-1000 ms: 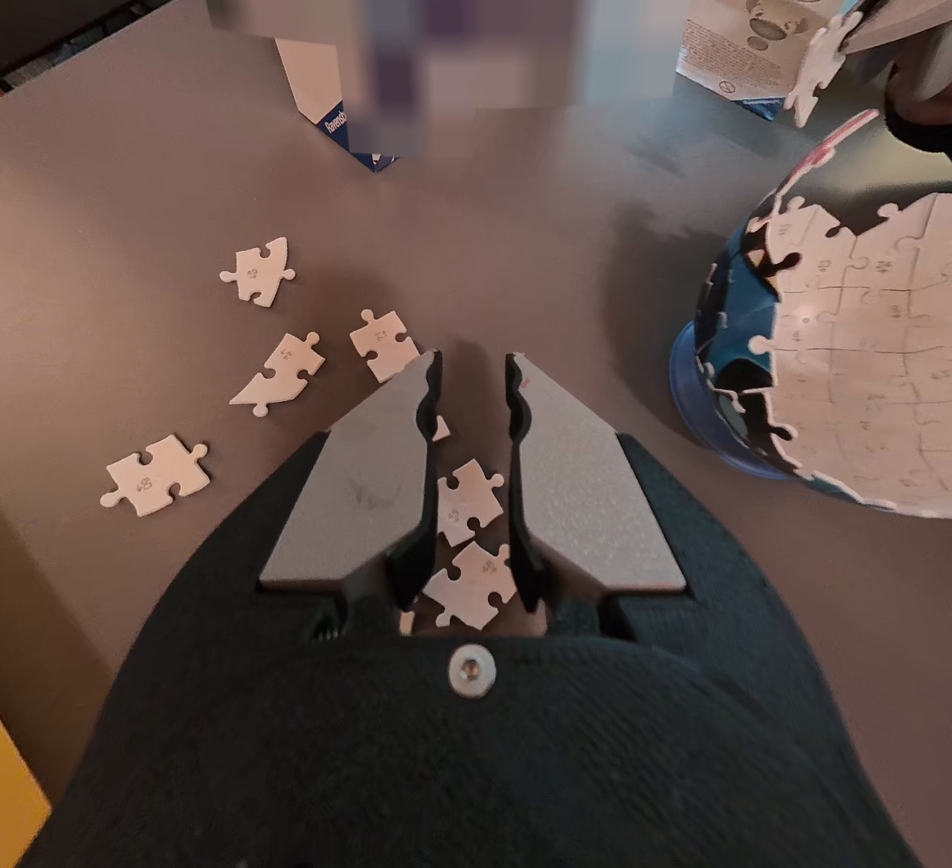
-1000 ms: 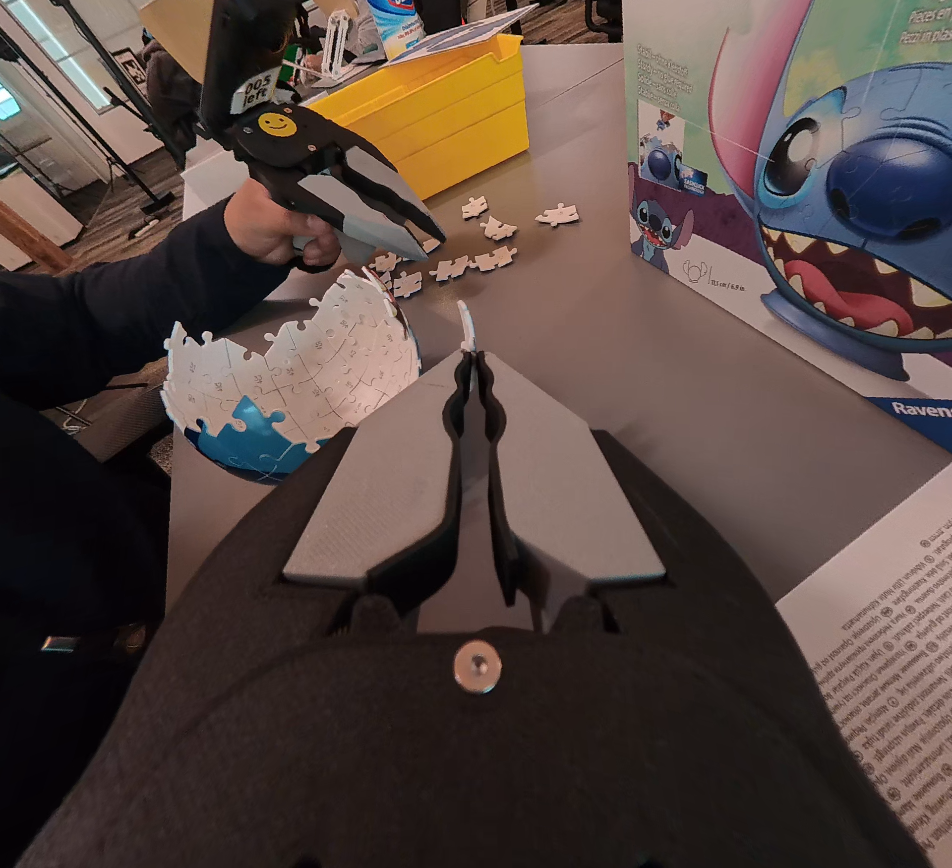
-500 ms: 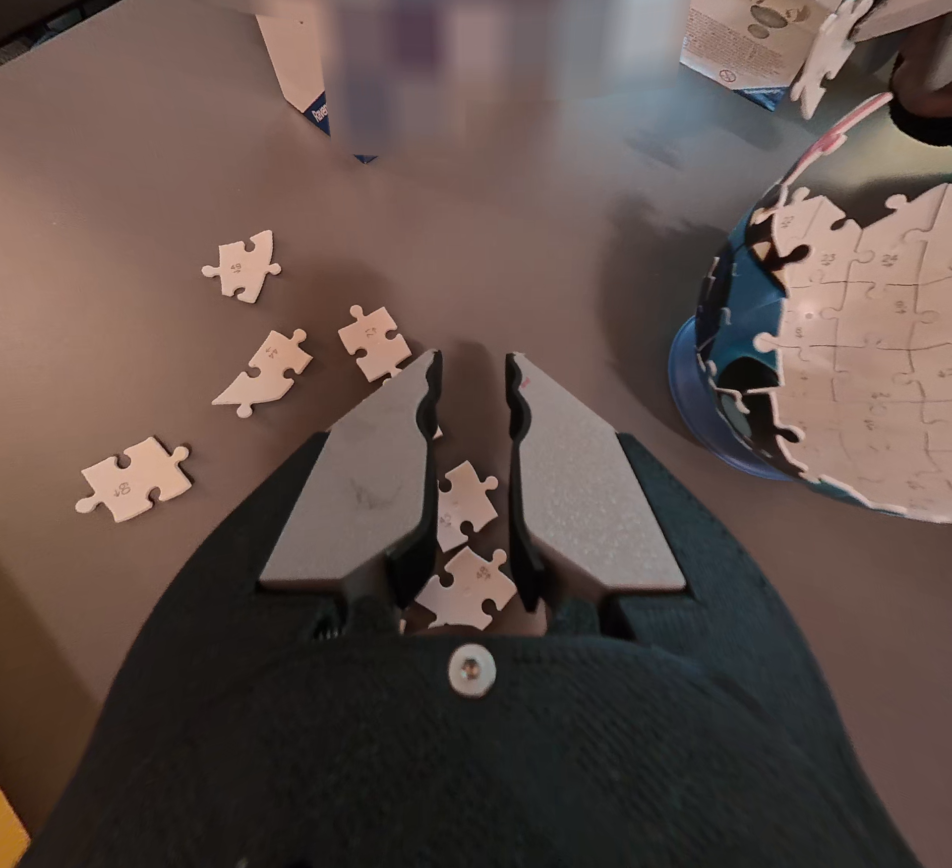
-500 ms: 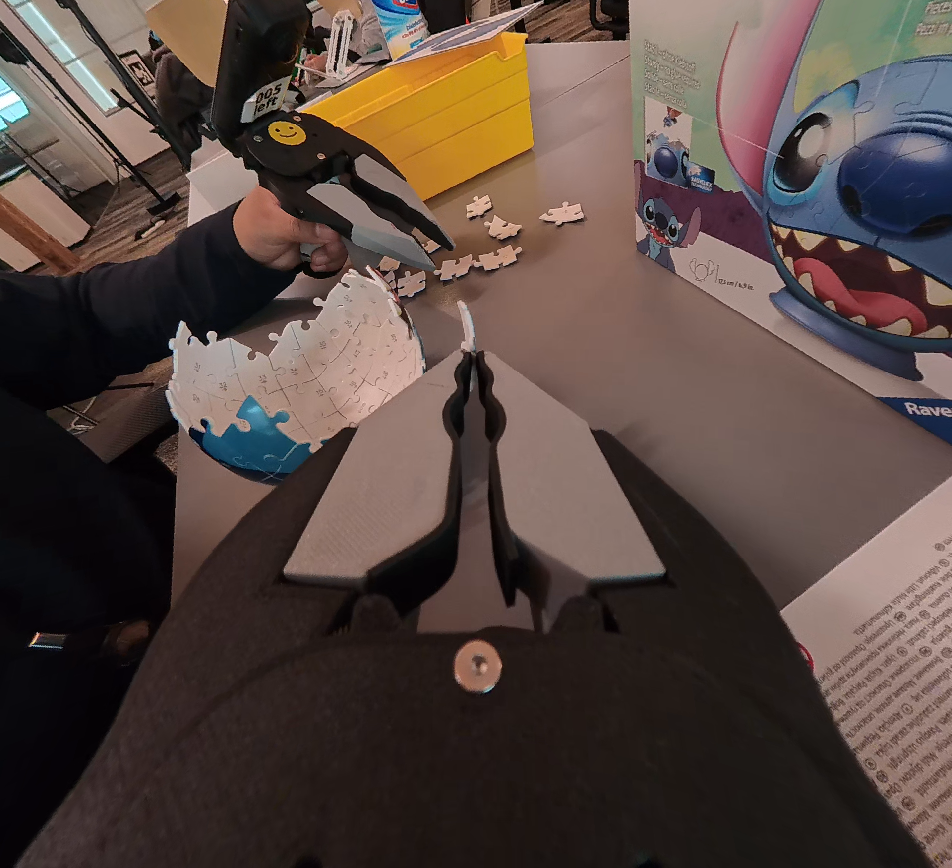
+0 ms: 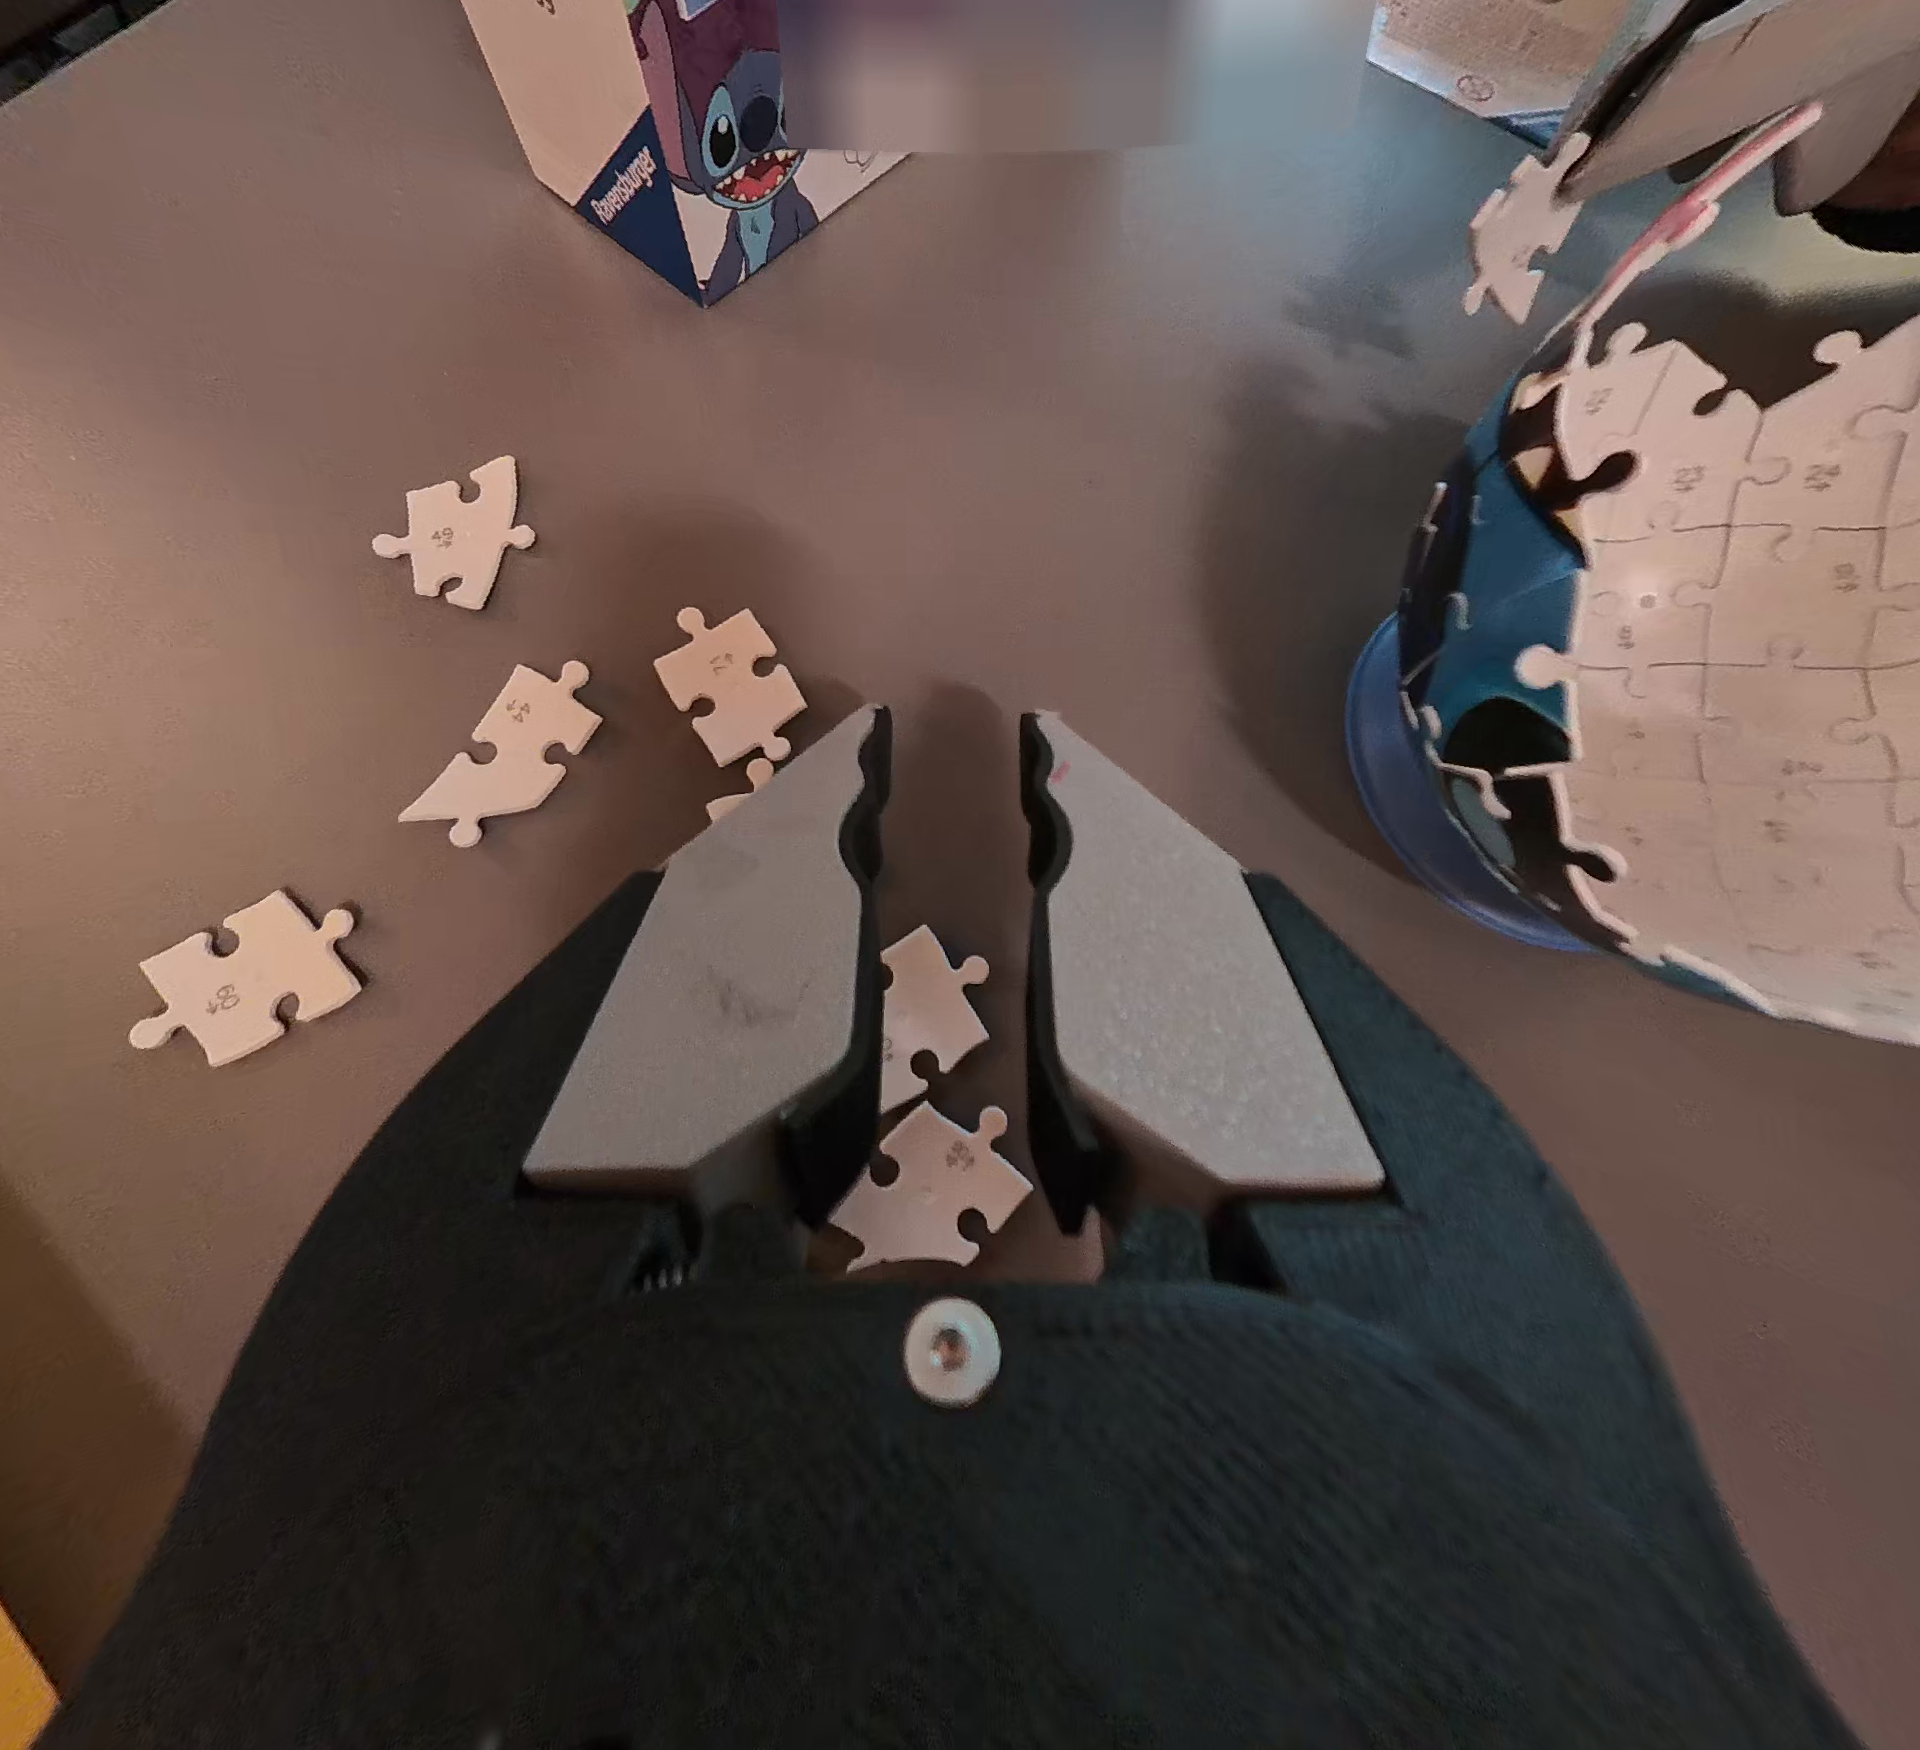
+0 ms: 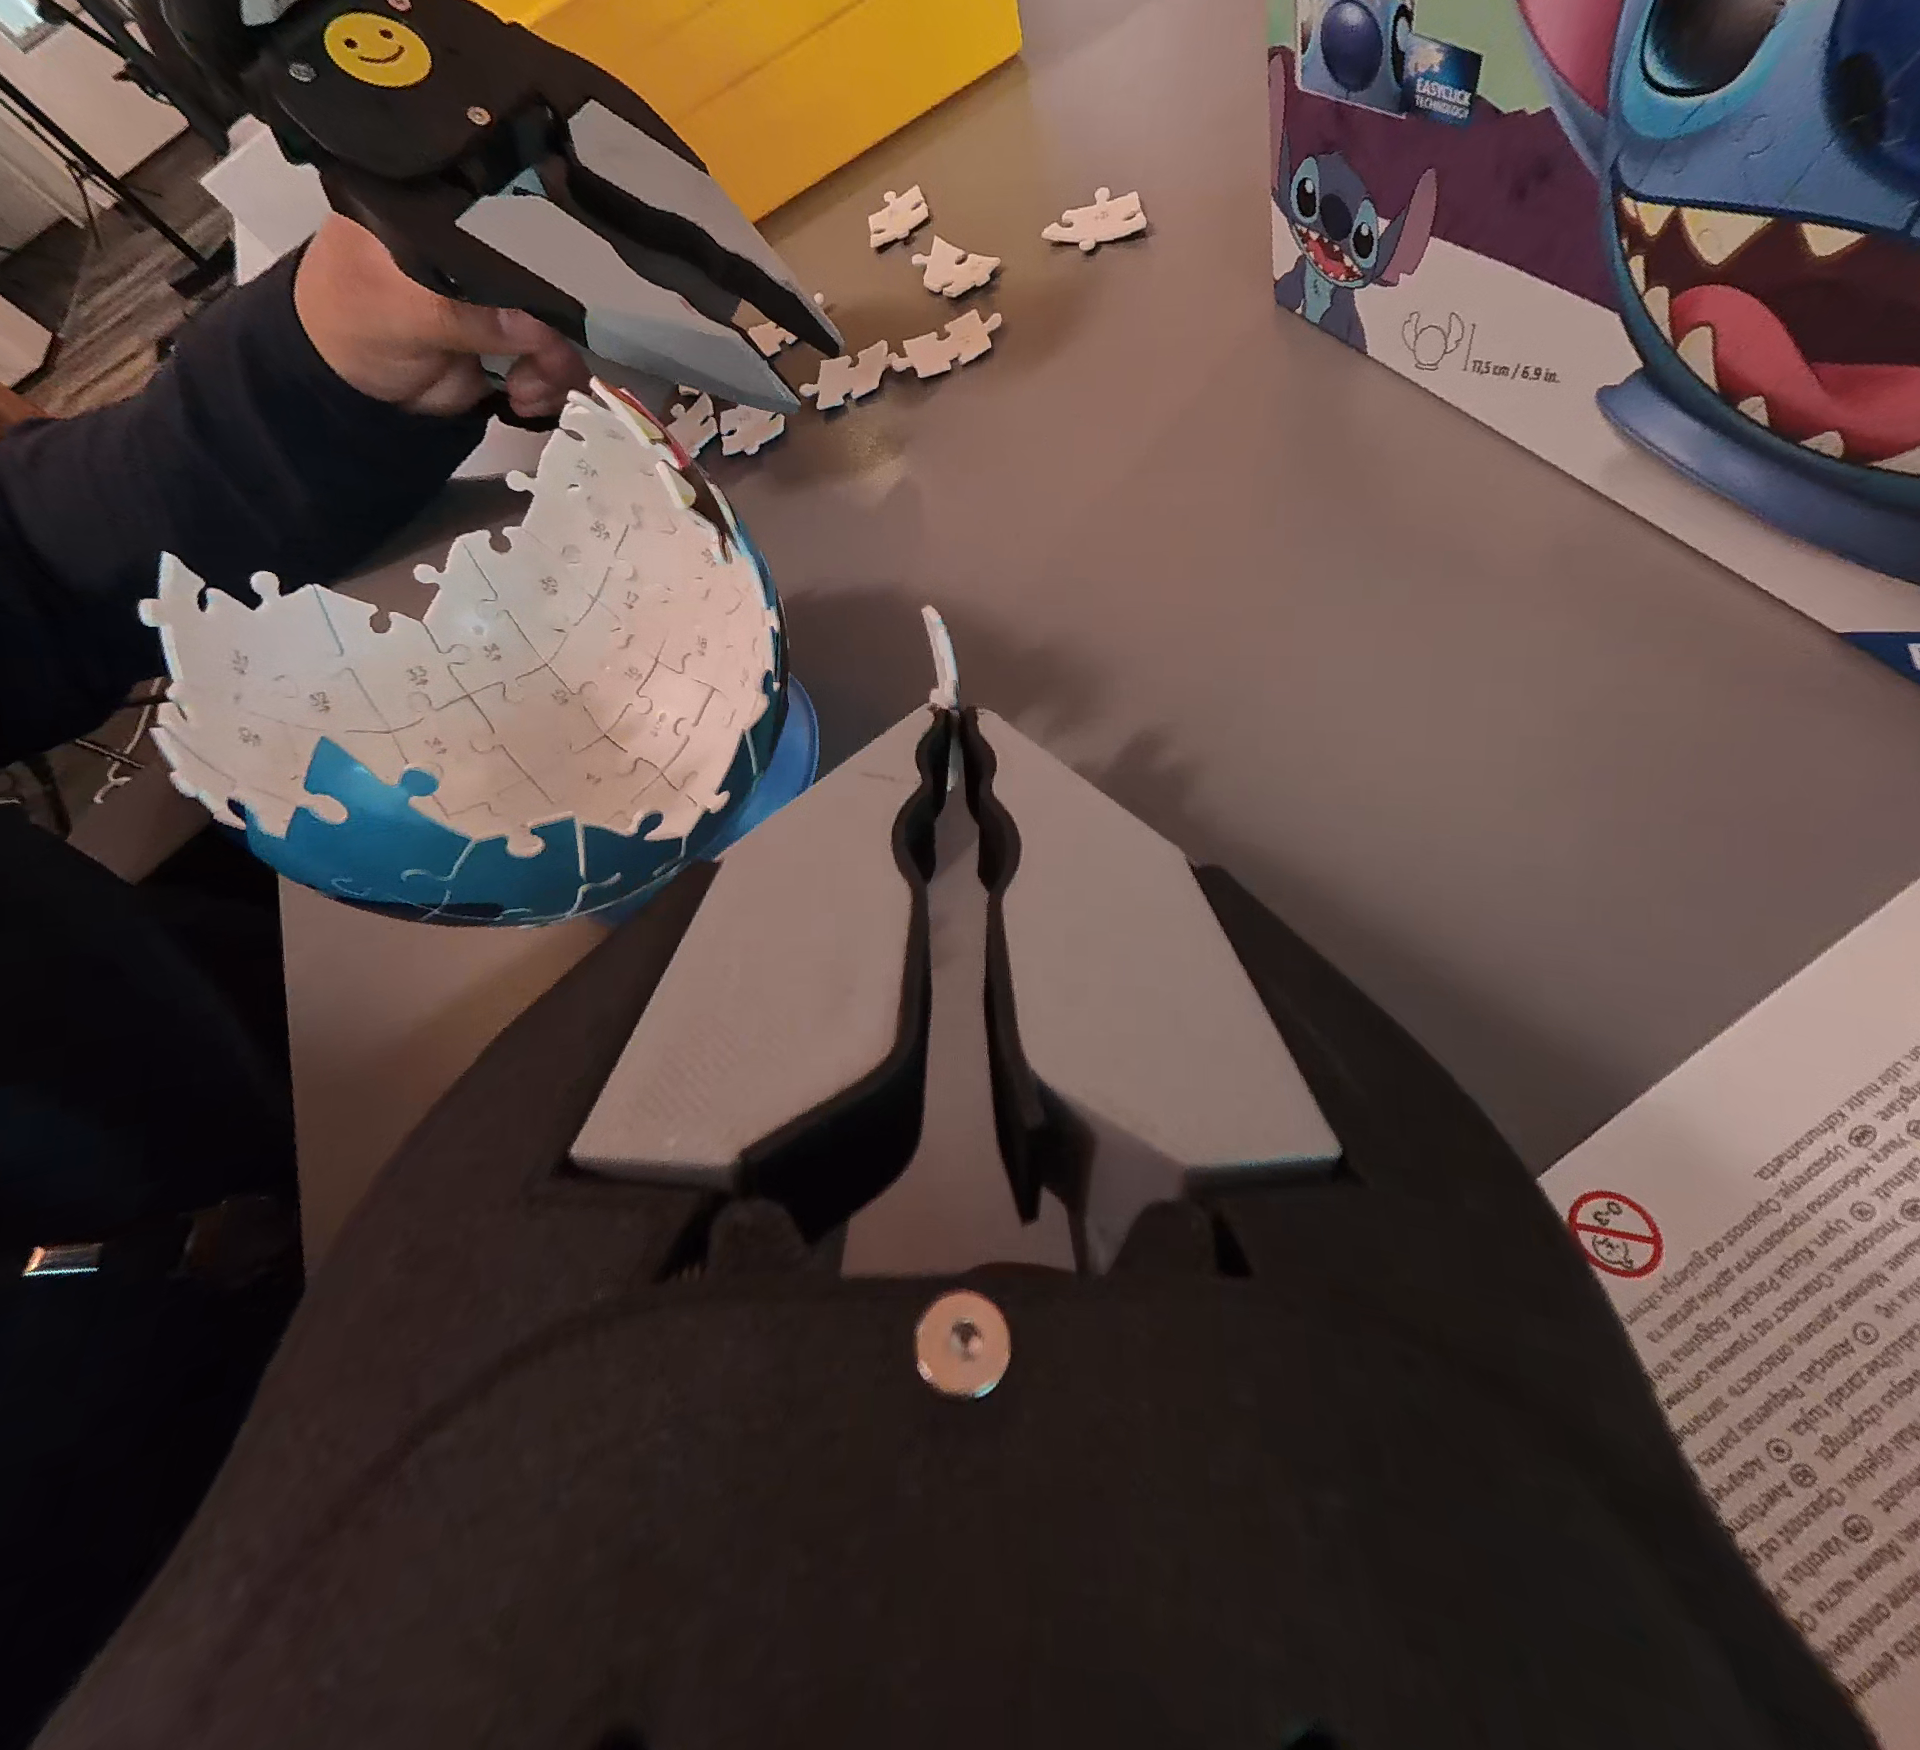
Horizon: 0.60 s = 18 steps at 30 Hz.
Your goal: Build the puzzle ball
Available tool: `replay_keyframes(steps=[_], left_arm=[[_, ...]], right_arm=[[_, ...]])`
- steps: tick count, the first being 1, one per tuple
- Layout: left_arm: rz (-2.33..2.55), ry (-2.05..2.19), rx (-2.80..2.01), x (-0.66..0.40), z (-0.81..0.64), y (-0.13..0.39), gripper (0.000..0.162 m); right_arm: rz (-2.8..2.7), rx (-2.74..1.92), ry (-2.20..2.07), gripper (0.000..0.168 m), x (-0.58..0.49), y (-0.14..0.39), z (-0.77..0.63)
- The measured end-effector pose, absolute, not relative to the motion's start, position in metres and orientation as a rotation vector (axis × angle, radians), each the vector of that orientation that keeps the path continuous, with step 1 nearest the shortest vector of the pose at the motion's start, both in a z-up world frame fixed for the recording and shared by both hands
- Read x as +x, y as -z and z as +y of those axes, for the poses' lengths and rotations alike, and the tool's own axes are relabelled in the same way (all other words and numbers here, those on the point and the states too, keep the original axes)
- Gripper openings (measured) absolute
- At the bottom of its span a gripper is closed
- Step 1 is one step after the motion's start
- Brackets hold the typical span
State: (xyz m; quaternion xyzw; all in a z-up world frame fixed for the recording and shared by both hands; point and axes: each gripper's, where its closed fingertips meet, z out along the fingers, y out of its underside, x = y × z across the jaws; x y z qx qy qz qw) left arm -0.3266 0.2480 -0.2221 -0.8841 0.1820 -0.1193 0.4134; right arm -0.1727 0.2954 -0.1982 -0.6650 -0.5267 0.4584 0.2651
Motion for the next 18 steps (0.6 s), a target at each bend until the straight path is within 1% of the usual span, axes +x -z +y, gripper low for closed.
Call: replay_keyframes(steps=[7,13,18], left_arm=[[0.460,0.300,-2.229,-0.327,0.248,0.224,0.023],[0.468,0.291,-2.233,-0.326,0.248,0.225,0.023],[0.466,0.292,-2.230,-0.326,0.248,0.224,0.022]], right_arm=[[-1.412,-1.777,-1.239,0.000,-0.172,0.194,0.296],[-1.452,-1.818,-1.214,0.000,-0.172,0.204,0.293],[-1.447,-1.806,-1.209,0.000,-0.172,0.202,0.294]])
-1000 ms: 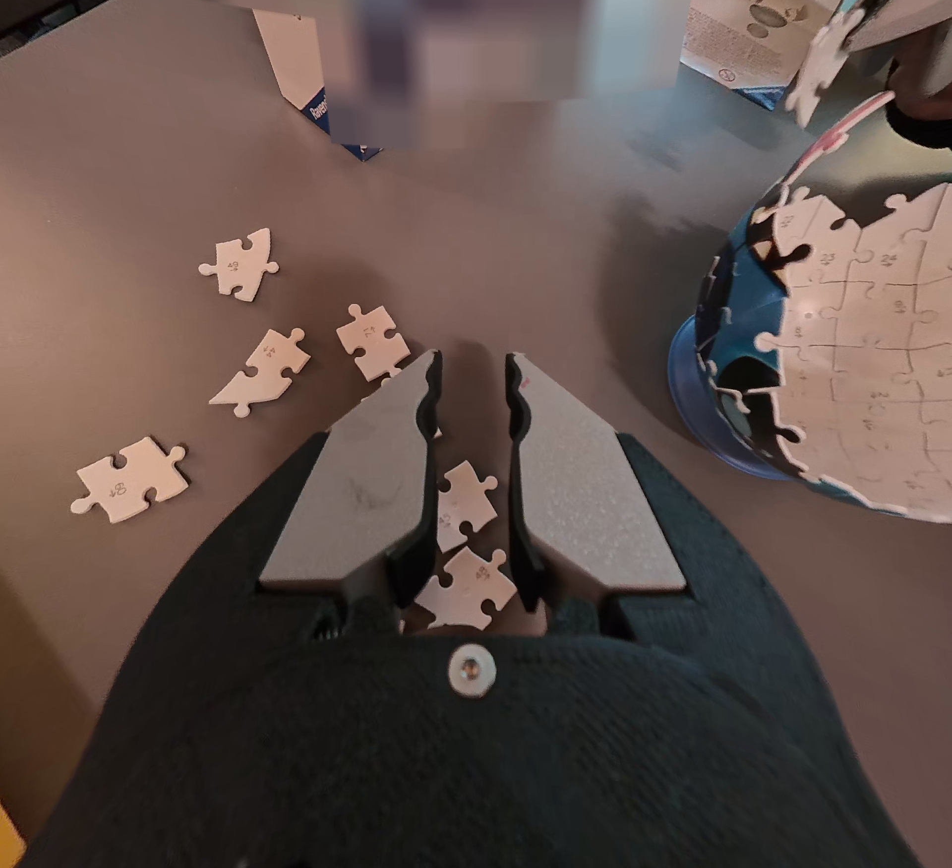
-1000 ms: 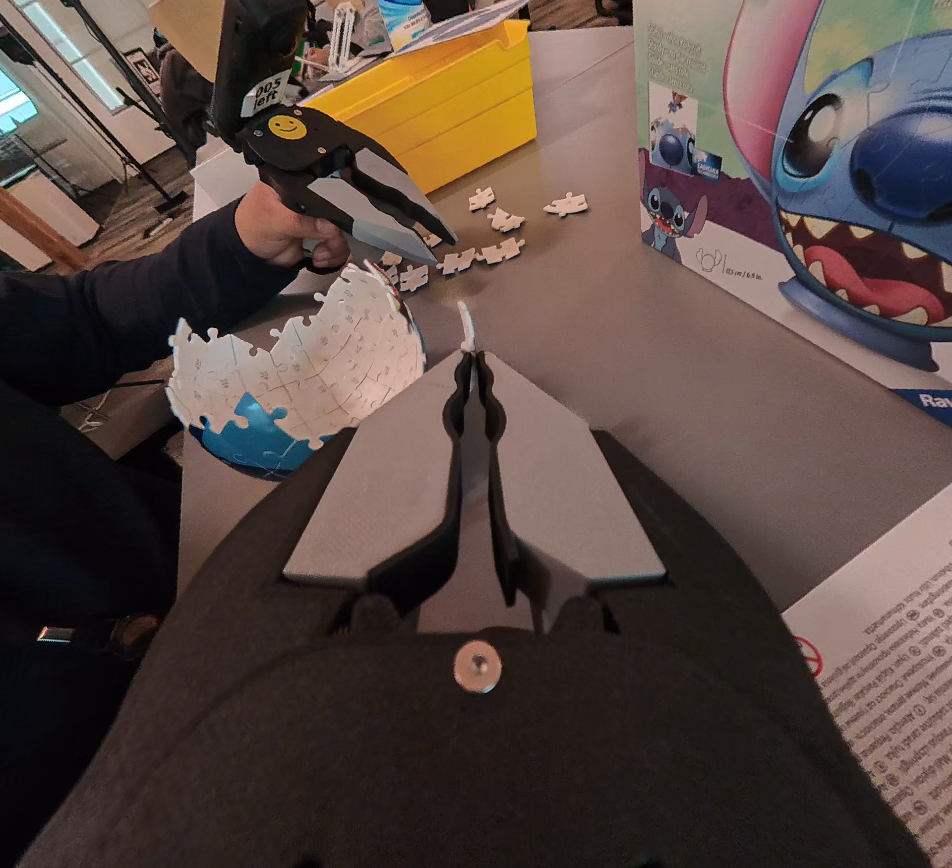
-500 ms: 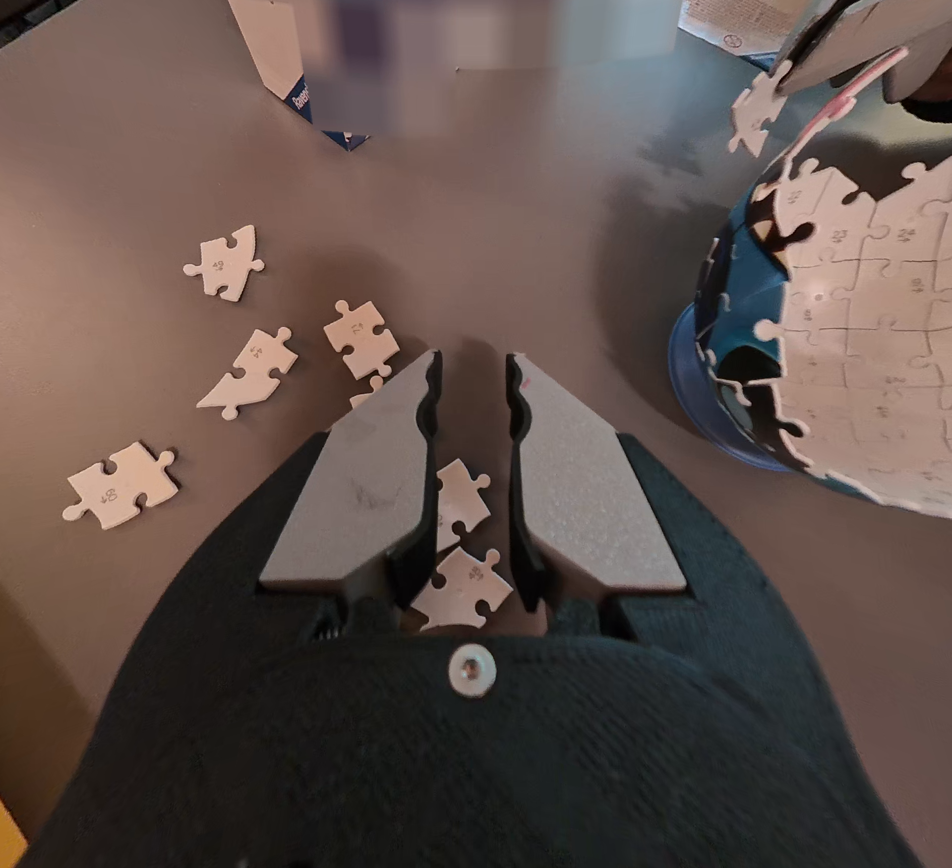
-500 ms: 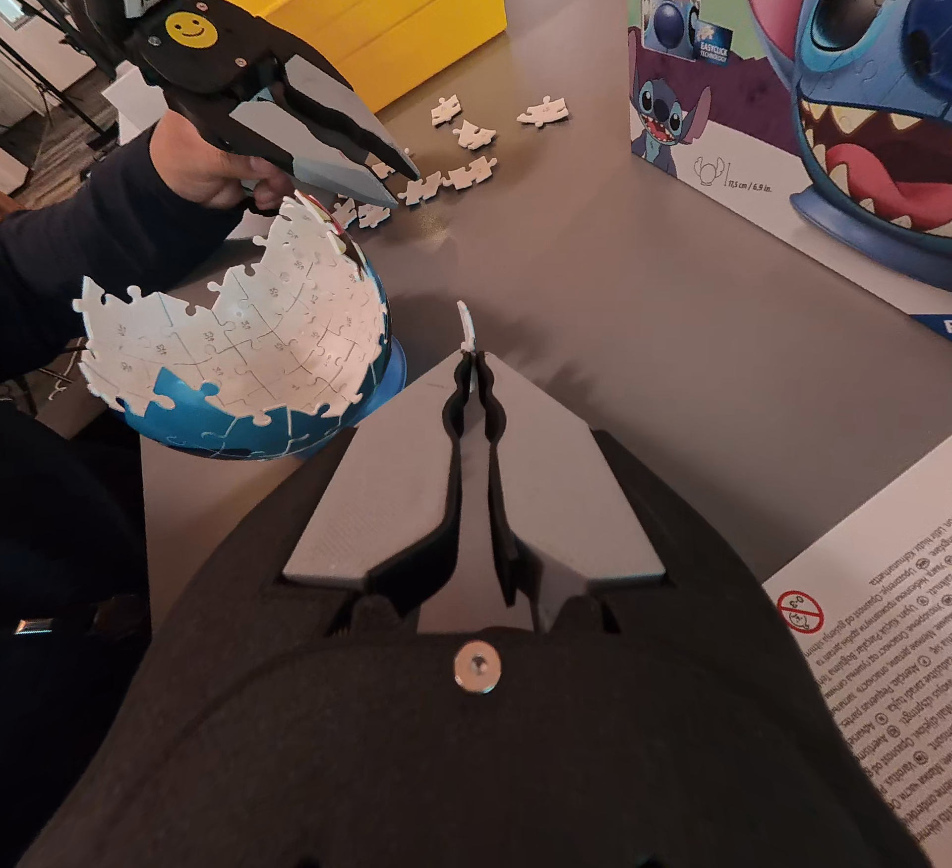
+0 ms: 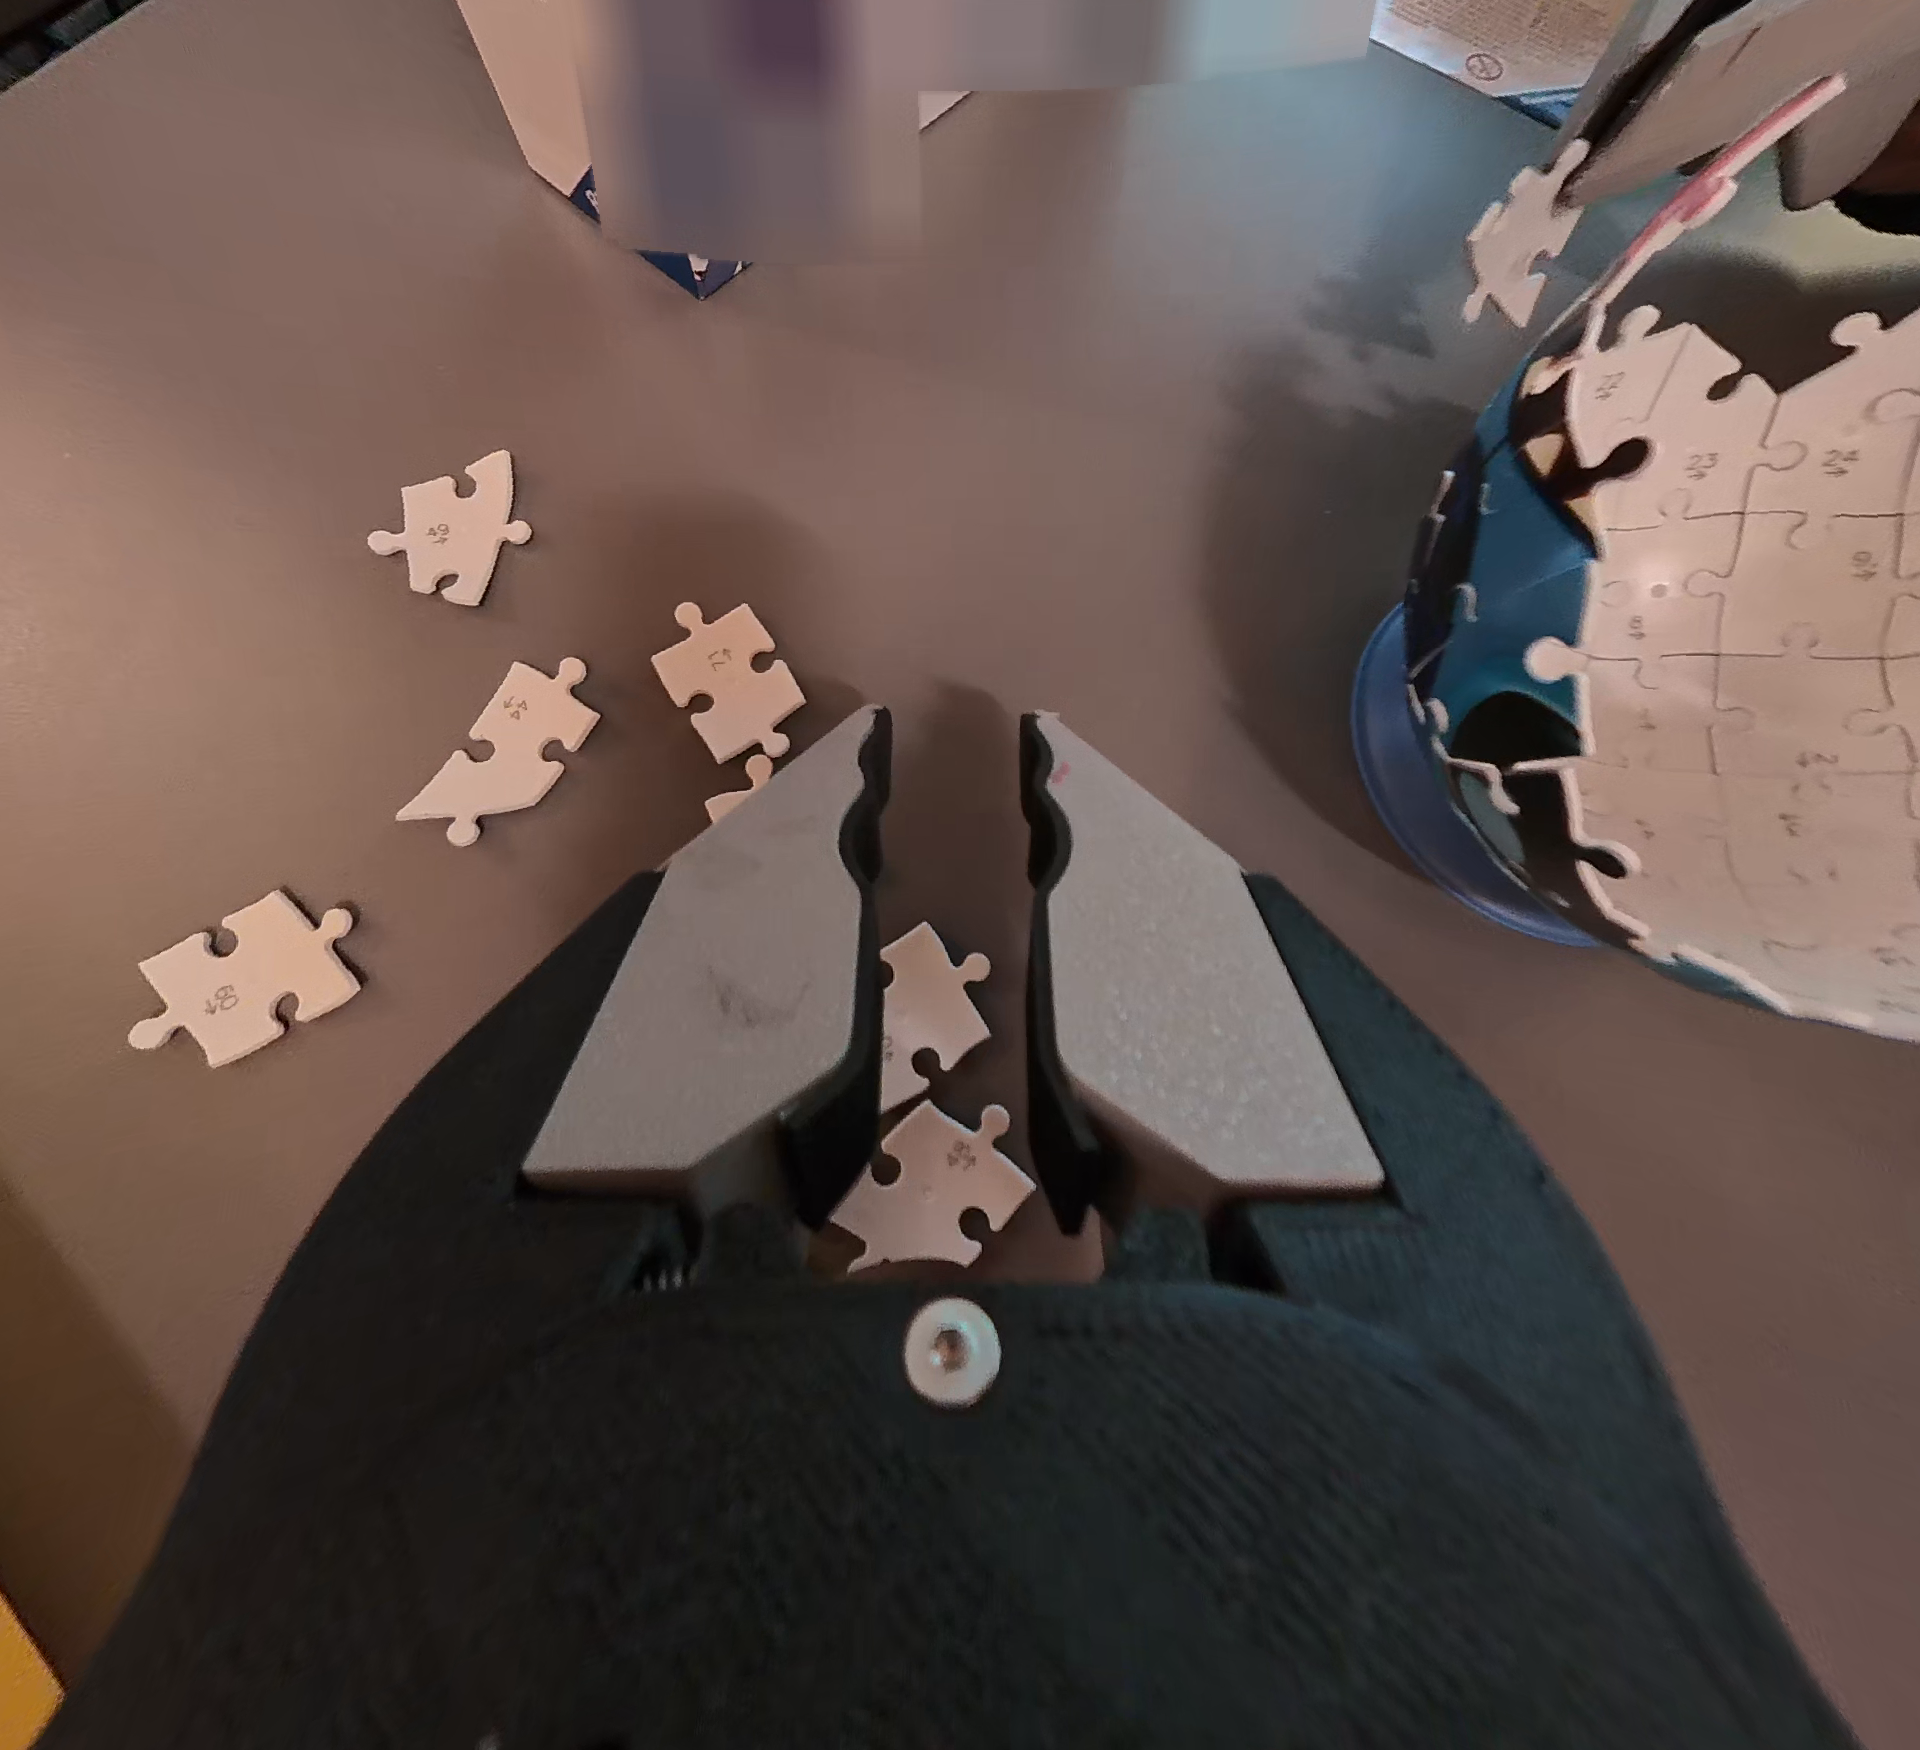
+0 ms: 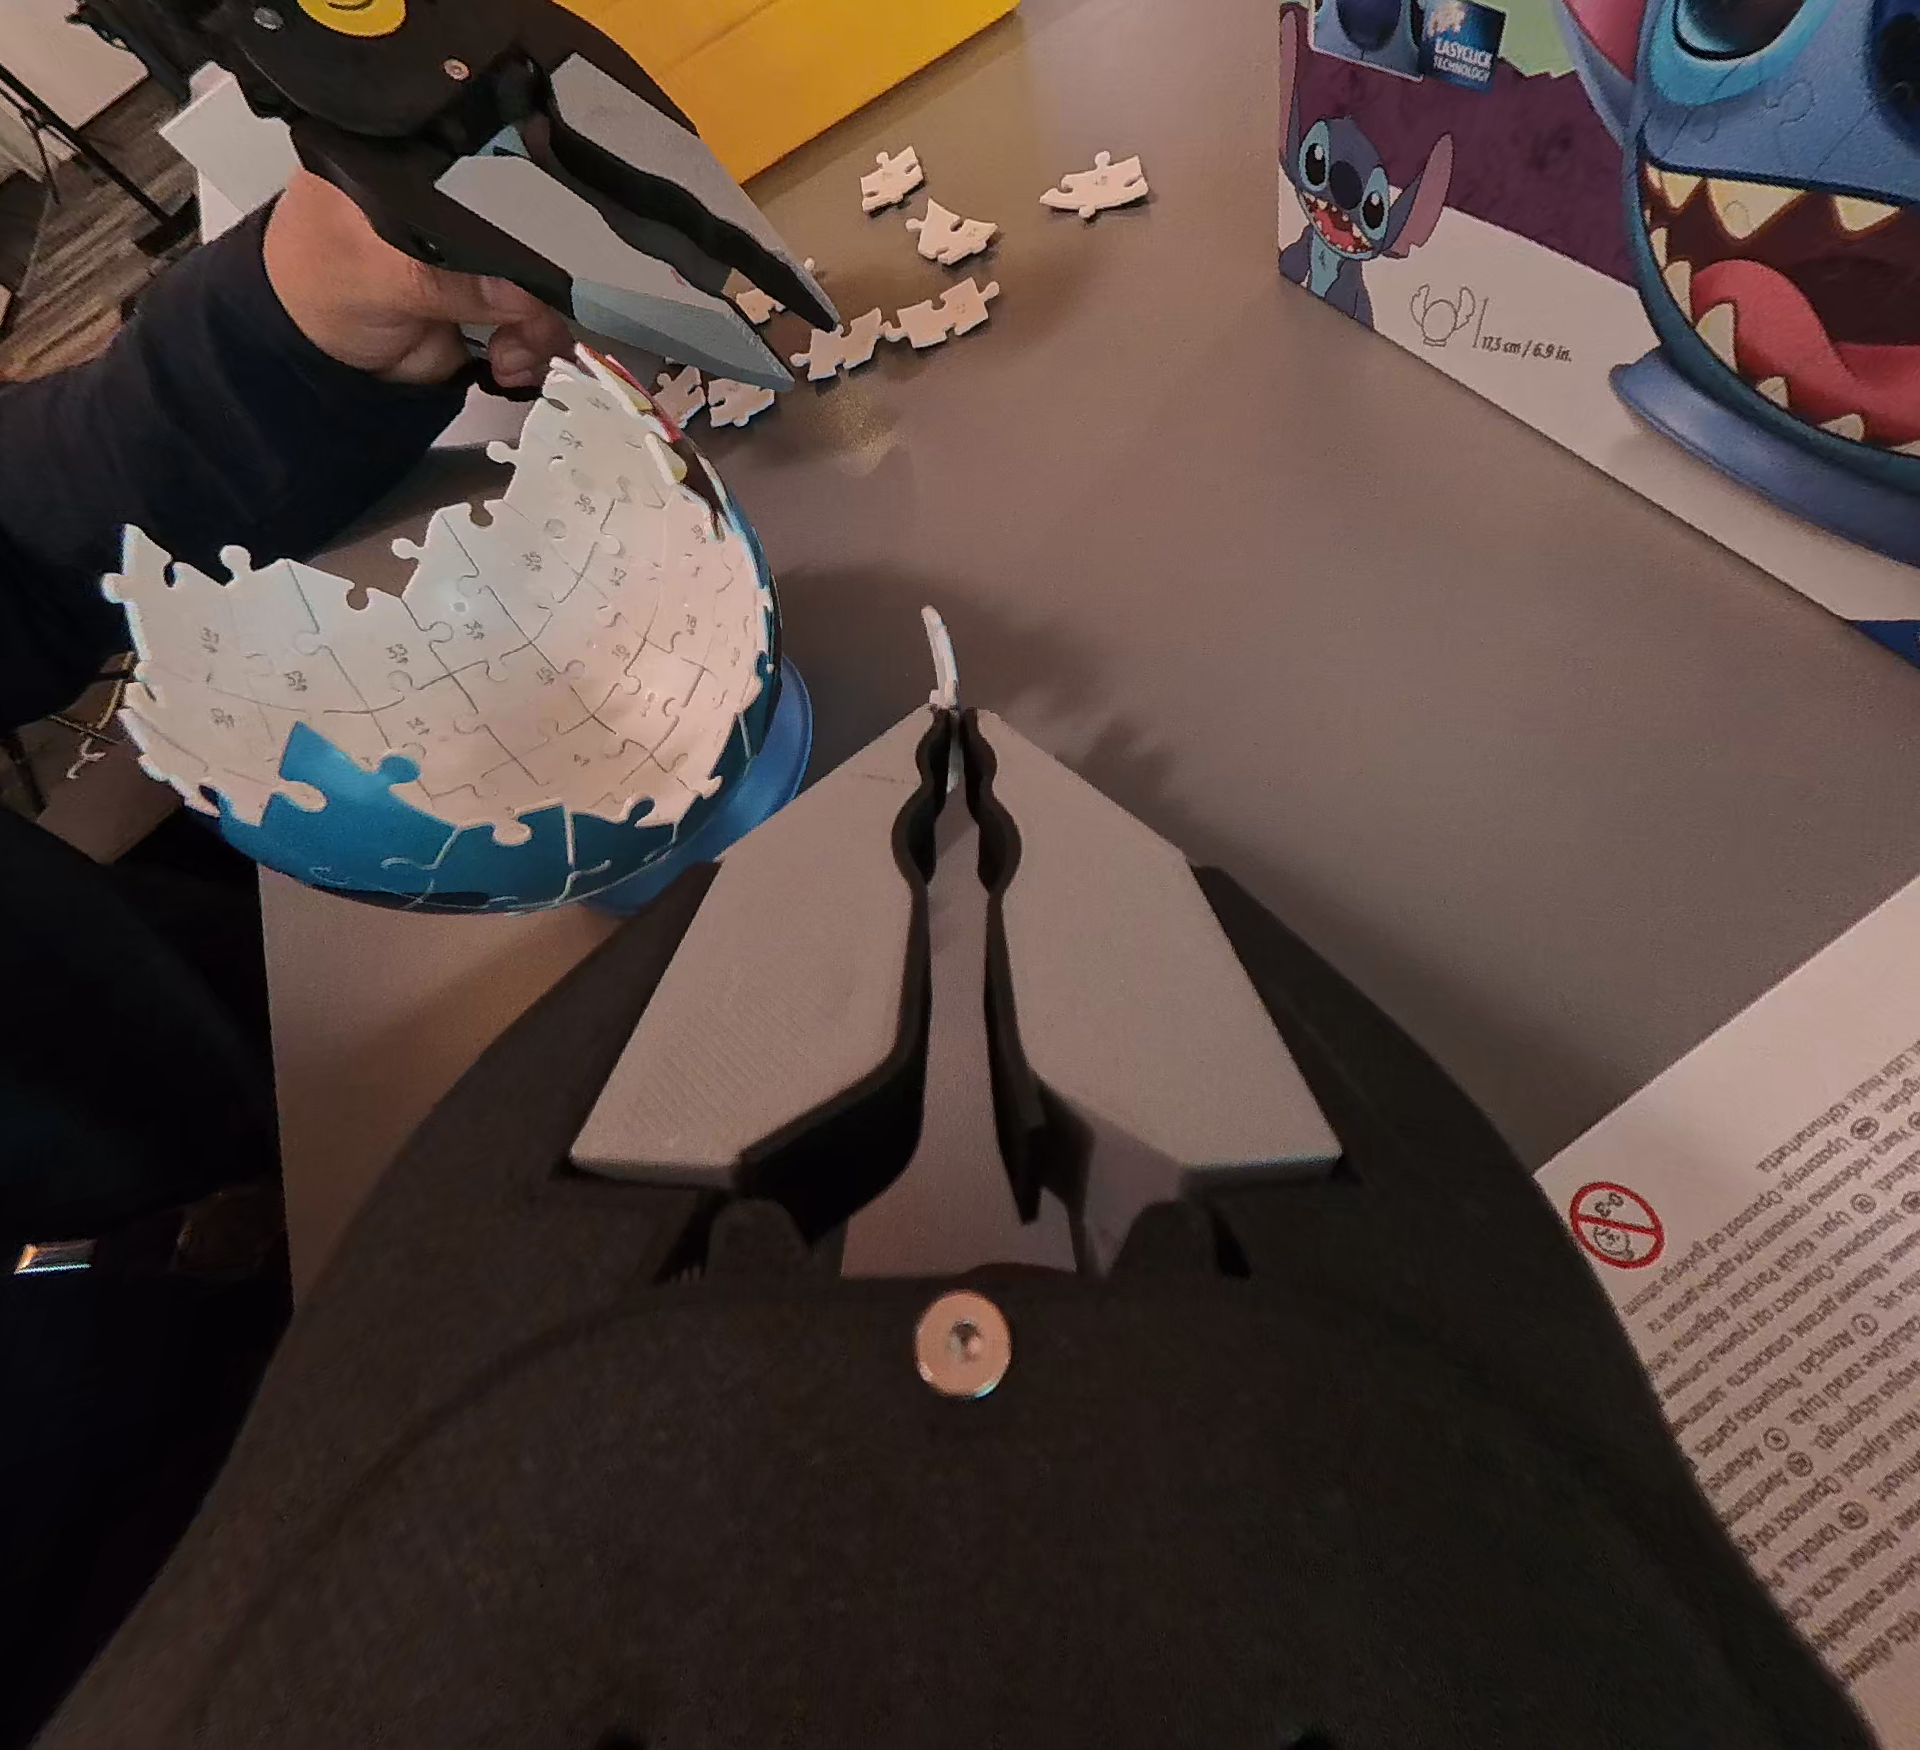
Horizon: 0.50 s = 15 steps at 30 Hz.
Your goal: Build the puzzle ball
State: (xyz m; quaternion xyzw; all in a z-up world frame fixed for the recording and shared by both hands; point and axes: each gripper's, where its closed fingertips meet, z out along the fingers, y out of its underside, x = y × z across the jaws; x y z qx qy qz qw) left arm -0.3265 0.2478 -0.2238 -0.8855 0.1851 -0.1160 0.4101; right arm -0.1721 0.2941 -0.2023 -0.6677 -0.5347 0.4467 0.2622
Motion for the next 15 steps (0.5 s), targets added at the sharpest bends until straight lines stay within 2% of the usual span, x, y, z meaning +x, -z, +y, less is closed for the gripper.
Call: replay_keyframes(steps=[15], left_arm=[[0.486,0.270,-2.240,-0.3258,0.2470,0.2261,0.023]], right_arm=[[-1.470,-1.753,-1.202,0.000,-0.1729,0.1966,0.2900]])
